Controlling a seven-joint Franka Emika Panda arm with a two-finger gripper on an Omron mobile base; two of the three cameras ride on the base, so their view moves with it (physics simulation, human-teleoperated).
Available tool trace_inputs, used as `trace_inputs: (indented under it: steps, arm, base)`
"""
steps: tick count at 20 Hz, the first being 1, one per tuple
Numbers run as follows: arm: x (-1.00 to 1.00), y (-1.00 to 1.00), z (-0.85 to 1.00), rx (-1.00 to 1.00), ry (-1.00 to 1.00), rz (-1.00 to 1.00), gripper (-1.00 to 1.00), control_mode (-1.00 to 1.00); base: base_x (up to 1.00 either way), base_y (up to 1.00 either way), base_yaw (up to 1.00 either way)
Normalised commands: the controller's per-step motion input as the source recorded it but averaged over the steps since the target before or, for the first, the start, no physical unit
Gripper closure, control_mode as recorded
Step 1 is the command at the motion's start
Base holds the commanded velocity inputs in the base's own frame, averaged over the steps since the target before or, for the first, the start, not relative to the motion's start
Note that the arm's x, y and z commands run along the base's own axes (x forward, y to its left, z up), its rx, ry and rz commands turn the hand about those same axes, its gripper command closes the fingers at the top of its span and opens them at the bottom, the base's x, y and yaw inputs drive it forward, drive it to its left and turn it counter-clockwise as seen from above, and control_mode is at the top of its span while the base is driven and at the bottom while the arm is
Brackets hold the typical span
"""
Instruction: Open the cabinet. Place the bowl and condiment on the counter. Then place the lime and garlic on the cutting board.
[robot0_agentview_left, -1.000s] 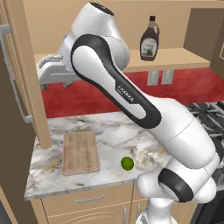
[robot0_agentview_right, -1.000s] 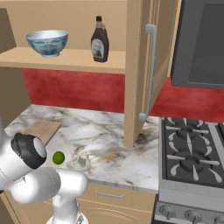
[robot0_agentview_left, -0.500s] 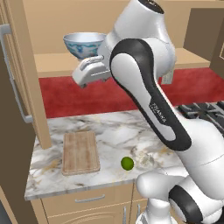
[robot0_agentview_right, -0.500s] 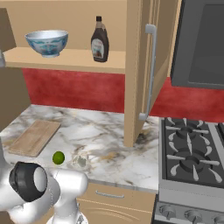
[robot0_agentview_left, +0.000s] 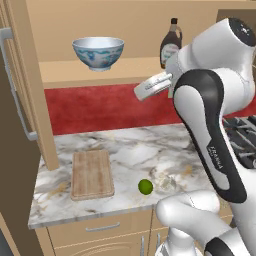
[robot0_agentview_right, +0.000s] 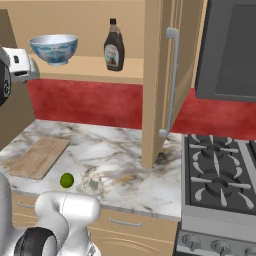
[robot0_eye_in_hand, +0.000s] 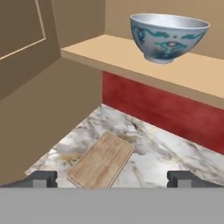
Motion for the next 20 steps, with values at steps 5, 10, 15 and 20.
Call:
trace_inputs:
  steps: [5, 10, 15, 20]
  arm:
    - [0.02, -1.00, 0.38, 0.08, -0.04, -0.01, -1.00, -1.00]
    - [0.26, -1.00, 0.54, 0.10, 0.00, 0.00, -1.00, -1.00]
    - [0.73, -0.78, 0.09, 0.02, 0.00, -0.01, -1.00, -1.00]
    - [0.73, -0.41, -0.06, 0.00, -0.04, -0.04, -1.00, -1.00]
  base:
    - [0.00, 0.00, 0.00]
    - [0.00, 0.00, 0.00]
    - [0.00, 0.00, 0.00]
    - [0.00, 0.00, 0.00]
